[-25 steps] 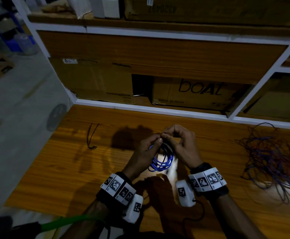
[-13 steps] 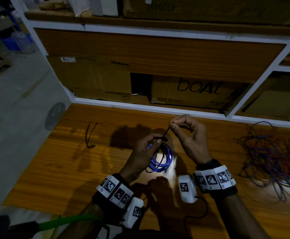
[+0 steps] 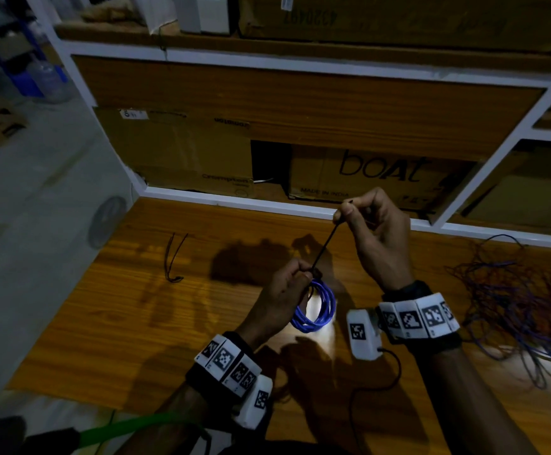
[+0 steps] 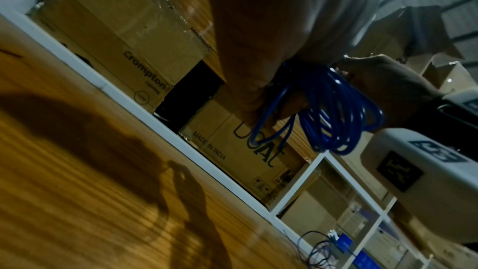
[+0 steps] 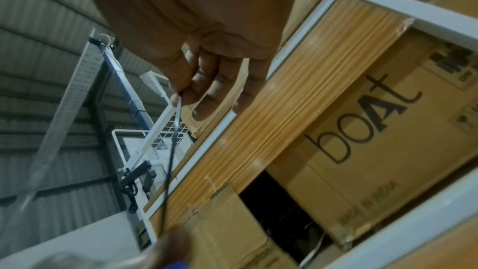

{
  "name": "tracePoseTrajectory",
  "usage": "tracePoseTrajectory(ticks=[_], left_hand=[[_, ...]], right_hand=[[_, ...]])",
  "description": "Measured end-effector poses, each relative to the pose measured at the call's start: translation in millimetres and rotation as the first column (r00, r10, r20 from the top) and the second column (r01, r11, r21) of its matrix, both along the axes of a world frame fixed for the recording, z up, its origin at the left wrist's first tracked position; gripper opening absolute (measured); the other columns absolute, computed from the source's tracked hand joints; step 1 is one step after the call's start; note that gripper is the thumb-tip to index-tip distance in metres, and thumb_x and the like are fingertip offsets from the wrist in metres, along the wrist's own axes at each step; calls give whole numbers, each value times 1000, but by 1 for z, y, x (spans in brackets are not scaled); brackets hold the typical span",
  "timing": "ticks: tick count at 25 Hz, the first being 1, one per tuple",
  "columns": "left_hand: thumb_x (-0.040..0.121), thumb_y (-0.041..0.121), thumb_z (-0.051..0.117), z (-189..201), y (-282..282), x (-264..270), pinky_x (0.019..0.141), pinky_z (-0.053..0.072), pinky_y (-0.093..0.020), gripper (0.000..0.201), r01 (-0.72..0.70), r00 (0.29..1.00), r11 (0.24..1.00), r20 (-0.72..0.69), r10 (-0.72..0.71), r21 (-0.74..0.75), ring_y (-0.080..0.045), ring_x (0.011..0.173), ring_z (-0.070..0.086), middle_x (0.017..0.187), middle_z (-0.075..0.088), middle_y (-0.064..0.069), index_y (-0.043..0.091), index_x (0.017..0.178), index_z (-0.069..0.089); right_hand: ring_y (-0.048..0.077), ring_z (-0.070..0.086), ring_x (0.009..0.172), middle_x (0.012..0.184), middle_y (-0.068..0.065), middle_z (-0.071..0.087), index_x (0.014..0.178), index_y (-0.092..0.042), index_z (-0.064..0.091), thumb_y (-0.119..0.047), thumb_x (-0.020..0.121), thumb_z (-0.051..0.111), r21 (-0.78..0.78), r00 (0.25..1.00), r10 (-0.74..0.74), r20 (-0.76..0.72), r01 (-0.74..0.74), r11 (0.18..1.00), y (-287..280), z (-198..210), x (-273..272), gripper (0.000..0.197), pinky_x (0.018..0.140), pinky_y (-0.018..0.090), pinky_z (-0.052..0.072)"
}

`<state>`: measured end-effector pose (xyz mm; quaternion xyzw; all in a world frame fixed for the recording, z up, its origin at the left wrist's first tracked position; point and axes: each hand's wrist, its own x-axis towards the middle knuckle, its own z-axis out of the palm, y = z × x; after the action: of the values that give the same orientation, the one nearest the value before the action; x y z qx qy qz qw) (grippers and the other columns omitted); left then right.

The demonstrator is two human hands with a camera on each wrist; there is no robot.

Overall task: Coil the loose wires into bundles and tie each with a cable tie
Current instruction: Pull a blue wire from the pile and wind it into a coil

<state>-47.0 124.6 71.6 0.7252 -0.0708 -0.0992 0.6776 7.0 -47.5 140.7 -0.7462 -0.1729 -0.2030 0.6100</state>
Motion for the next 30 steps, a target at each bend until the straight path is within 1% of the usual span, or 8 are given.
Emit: tracePoseTrajectory(ticks=[3, 5, 10, 13, 17, 21, 26, 30], left_hand=[[107, 10, 40, 1, -4, -1, 50, 38, -13, 21, 6, 998, 997, -59, -11, -83, 1, 46, 48, 55, 59, 10, 3, 105, 59], [107, 8, 38, 2, -4, -4, 49, 37, -9, 21, 10, 996, 992, -91, -21, -124, 5, 45, 51, 54, 61, 13, 2, 105, 58], [107, 15, 41, 2, -3, -4, 51, 40, -10, 23, 23, 992, 985, -120, -44, -174, 4, 51, 54, 62, 65, 15, 14, 118, 61], [106, 14, 44, -8, -2, -1, 49, 39, -16, 25, -34, 981, 955, -195, -25, -294, -2, 50, 50, 64, 64, 9, 20, 116, 66], [105, 13, 45, -20, -3, 0, 46, 36, -20, 27, -28, 967, 945, -250, -58, -326, -7, 47, 46, 62, 59, 3, 19, 107, 71], [104, 14, 49, -14, -5, -6, 52, 43, -18, 17, 30, 994, 973, -96, -53, -229, -6, 51, 54, 63, 64, 6, 15, 115, 62], [98, 15, 64, -14, 2, -8, 72, 50, -20, 11, -46, 987, 999, 156, 43, 12, -5, 84, 69, 90, 74, 10, 18, 100, 74], [97, 7, 62, -6, -2, -14, 57, 44, -13, 13, -45, 993, 998, 110, 50, -46, 2, 56, 60, 74, 72, 14, 13, 94, 74]], right_hand=[[21, 71, 82, 88, 6, 73, 98, -8, 62, -10, 98, 62, 134, 988, 49, -149, -29, 991, 7, -4, 3, 2, 73, 36, 58], [17, 70, 82, 91, 9, 73, 104, -3, 64, -11, 97, 62, 188, 942, 171, -290, -119, 975, 10, -12, 1, 12, 73, 29, 57], [22, 71, 88, 95, 11, 75, 101, -10, 72, -23, 95, 60, 115, 836, 297, -462, -276, 954, 10, -42, -25, 19, 80, 39, 56], [14, 72, 98, 105, 4, 76, 111, -14, 70, -11, 100, 51, 170, 805, 355, -475, -312, 935, 5, -42, -34, 22, 83, 27, 58], [14, 72, 98, 103, -1, 76, 105, -20, 74, -9, 96, 61, -92, 894, 269, -359, -321, 943, 1, -46, -37, 19, 85, 37, 60], [15, 73, 82, 87, -1, 77, 98, -15, 77, -18, 96, 65, -113, 961, 75, -267, -109, 988, 0, -49, -31, 13, 73, 47, 60], [25, 72, 76, 80, 6, 75, 89, -11, 76, -18, 95, 66, -42, 951, 59, -304, -75, 996, 2, -45, -37, 14, 74, 51, 58], [29, 66, 68, 78, 16, 72, 86, -13, 73, -14, 98, 59, 138, 903, 151, -403, -103, 985, 5, -46, -36, 18, 77, 57, 56]])
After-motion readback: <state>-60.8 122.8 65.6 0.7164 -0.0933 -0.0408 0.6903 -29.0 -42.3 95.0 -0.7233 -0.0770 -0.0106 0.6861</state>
